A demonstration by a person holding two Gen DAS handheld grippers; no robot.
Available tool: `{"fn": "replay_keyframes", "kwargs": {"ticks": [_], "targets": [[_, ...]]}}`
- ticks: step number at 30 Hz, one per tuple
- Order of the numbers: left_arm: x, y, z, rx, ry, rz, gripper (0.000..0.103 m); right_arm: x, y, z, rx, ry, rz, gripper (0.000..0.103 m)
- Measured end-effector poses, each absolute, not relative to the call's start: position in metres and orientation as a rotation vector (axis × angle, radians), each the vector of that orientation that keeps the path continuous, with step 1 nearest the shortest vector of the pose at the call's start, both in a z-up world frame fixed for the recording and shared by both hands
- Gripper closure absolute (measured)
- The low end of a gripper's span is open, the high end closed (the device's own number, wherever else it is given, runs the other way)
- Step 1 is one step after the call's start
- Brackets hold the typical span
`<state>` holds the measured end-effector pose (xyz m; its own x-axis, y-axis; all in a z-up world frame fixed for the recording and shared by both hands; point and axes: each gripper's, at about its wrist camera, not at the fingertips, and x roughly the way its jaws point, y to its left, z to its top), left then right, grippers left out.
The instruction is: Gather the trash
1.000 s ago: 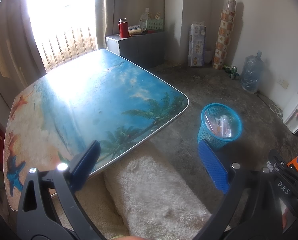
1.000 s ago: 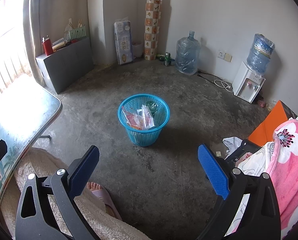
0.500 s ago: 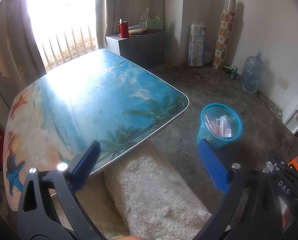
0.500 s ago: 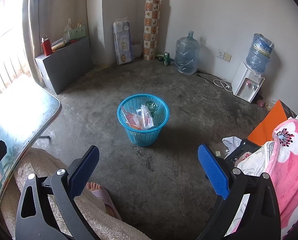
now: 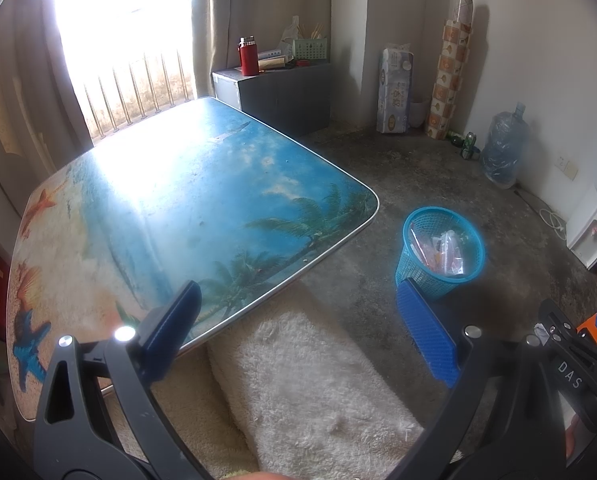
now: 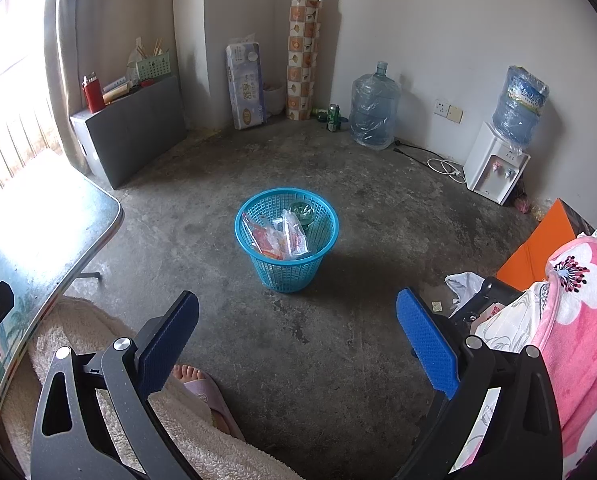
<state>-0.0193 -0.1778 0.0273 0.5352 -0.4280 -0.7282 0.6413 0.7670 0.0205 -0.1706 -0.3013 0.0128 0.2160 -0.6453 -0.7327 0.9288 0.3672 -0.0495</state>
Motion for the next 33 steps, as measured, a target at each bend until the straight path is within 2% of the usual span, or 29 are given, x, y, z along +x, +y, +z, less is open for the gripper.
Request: {"fn": "replay_keyframes", "kwargs": {"ticks": [33], "targets": [[-0.0190,-0.1777,0.0275,0.302,0.774,-0.649,0.009,-0.1715,-0.2995,0.0113,0.459,0.752,-1.142,0.007]]}}
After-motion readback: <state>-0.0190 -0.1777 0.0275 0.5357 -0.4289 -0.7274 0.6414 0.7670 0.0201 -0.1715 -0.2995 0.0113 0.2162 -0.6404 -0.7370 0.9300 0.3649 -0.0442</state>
